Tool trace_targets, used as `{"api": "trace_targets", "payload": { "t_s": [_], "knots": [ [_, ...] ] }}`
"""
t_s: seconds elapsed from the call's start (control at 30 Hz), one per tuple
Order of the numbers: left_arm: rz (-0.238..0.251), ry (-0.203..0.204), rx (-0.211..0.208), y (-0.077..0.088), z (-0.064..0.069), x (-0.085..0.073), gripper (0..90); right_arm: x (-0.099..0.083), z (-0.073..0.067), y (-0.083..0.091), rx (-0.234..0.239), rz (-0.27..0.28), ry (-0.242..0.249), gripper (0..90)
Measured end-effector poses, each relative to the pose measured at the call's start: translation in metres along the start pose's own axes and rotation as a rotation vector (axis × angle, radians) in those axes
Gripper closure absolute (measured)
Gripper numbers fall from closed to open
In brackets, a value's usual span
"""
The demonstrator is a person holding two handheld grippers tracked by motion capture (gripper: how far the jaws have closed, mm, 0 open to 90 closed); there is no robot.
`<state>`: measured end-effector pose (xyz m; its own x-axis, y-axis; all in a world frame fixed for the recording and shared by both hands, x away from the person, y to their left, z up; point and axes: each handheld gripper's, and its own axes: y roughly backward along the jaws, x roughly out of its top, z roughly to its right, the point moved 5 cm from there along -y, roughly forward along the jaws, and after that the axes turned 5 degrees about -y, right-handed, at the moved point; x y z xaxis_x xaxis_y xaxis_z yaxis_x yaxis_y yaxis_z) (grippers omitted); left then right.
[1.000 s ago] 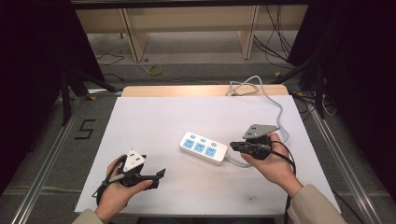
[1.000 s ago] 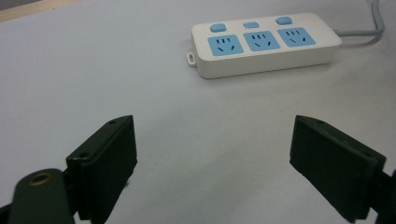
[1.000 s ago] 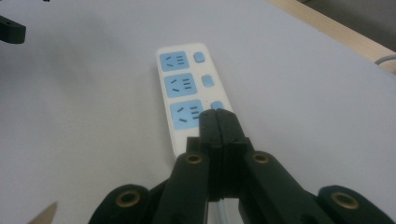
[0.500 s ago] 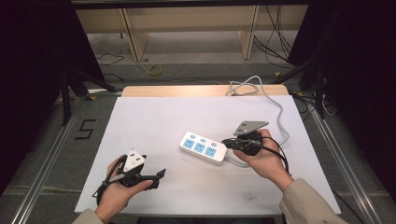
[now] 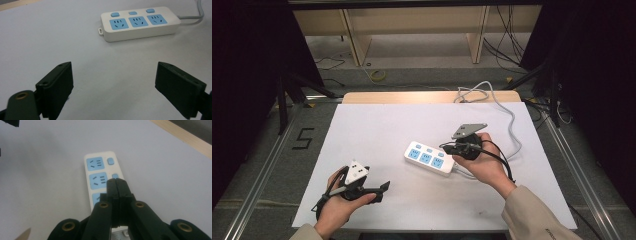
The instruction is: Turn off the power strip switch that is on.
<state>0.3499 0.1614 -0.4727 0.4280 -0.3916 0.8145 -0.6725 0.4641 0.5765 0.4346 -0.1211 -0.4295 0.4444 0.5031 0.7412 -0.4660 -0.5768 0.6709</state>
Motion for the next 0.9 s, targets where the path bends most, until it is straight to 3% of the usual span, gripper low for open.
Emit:
{"api": "trace_targets", "payload": {
  "t_s": [0.4,0.9],
  "knots": [
    [0.0,0.003,-0.003,0.0,0.001,0.0,14.5,0.017,-0.003,-0.02,0.004,-0.032,0.019,90.0],
    [0.0,0.002,-0.007,0.0,0.001,0.0,14.6,0.023,0.001,-0.038,0.002,-0.082,0.018,90.0]
  ]
}}
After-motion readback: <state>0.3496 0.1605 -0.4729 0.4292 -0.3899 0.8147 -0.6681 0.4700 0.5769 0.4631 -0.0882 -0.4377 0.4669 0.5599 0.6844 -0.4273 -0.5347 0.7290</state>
